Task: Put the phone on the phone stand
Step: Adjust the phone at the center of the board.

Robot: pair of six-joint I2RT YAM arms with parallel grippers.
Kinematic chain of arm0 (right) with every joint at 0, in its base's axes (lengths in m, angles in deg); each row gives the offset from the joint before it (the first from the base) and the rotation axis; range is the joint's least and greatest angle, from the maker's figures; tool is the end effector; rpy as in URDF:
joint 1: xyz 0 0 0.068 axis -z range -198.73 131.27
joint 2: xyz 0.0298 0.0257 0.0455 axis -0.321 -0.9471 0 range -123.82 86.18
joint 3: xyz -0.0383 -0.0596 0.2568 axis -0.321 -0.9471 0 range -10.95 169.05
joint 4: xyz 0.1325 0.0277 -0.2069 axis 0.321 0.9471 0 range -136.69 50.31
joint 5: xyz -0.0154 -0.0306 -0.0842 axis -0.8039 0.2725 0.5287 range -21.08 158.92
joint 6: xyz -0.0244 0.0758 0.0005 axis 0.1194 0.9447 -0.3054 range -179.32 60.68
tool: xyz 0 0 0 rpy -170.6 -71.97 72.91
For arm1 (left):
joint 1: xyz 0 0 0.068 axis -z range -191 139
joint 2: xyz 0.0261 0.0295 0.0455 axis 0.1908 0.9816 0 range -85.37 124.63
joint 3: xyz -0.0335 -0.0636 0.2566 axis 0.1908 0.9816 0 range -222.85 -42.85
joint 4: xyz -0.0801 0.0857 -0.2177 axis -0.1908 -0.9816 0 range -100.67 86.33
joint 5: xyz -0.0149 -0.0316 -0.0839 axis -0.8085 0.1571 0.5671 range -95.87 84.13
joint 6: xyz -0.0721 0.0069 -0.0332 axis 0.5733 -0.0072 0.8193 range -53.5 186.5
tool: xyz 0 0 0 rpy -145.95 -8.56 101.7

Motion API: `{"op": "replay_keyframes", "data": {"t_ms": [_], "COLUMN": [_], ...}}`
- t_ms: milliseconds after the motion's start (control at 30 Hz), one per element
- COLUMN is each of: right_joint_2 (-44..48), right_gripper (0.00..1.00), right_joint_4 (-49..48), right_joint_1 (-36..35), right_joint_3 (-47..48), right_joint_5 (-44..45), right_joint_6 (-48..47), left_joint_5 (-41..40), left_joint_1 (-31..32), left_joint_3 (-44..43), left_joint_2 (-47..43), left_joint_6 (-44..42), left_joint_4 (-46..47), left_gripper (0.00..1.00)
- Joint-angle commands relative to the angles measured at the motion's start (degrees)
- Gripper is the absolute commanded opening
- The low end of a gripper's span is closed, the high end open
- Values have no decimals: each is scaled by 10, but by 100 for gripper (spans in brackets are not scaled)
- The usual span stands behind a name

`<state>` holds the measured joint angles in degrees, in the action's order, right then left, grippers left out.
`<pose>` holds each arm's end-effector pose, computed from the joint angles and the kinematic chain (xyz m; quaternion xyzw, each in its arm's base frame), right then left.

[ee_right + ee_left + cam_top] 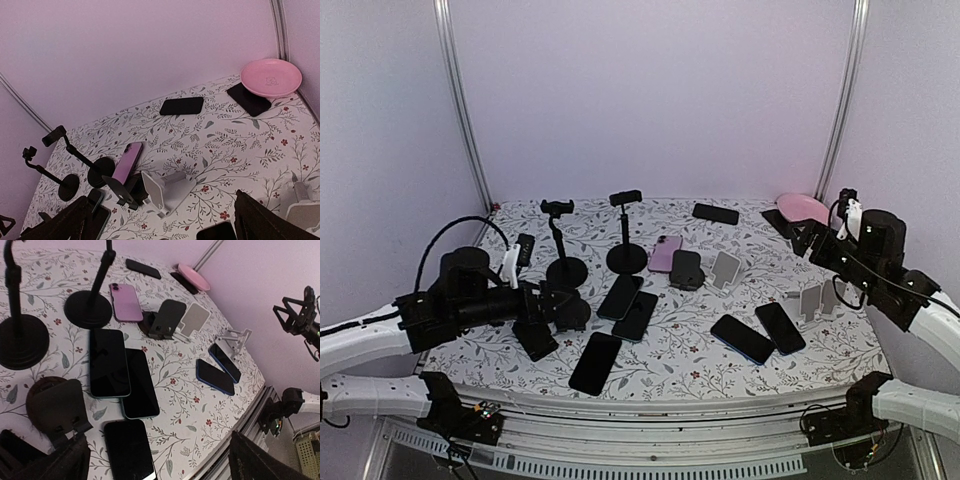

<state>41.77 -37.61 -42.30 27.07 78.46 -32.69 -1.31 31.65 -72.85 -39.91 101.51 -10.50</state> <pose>0.1948 0.0726 0.2898 0.0715 0.7914 0.1961 0.5745 0.1498 -0.1453 0.2396 0.0774 0.8265 -0.3748 0.4129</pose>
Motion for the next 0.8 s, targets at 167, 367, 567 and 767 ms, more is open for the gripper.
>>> {"op": "replay_keyframes", "data": {"t_ms": [167, 367, 567, 767], "right_joint_2": [-160, -216, -283, -373], "right_gripper": [99, 99, 99, 99], "right_joint_4": [69, 19, -2, -9], "right_joint_1": [-166, -206, -207, -206], "right_joint_3": [-1, -15, 0, 50], "right_joint_5": [7, -19, -28, -25], "right_joint_6": [122, 151, 146, 133], "left_joint_5": [-92, -54, -21, -14], "left_joint_1": [143, 87, 16, -49], "left_joint_3": [0, 17, 39, 54], "left_joint_2": [233, 346, 387, 403], "left_joint_6": [117, 166, 171, 168], "left_joint_4": [158, 246, 280, 274], "left_gripper": [97, 97, 97, 97]}}
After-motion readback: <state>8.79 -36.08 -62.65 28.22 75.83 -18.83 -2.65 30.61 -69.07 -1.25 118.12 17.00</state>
